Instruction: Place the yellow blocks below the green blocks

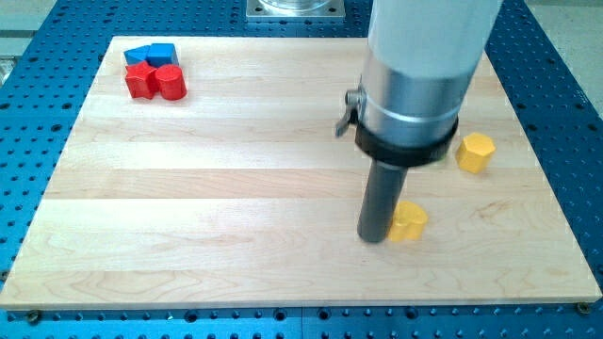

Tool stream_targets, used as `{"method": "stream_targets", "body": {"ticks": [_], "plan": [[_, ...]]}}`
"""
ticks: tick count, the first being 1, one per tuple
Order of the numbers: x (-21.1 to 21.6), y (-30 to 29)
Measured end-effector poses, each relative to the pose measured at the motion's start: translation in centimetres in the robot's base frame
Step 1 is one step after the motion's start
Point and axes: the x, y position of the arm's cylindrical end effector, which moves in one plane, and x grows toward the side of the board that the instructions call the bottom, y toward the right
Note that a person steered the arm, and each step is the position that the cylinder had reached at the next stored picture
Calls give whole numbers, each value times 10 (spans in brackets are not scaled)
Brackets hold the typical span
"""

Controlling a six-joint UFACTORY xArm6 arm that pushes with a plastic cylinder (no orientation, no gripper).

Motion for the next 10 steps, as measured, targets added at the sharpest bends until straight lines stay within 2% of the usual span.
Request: {"method": "stream_targets", "body": {"ticks": [1,2,3,4,5,6,7,8,9,10], "plan": [[13,20],[-37,49],[-68,74],[-34,82],[-29,83],[-76,86],[-77,92],[-66,49],[-111,21],[-163,21]]}}
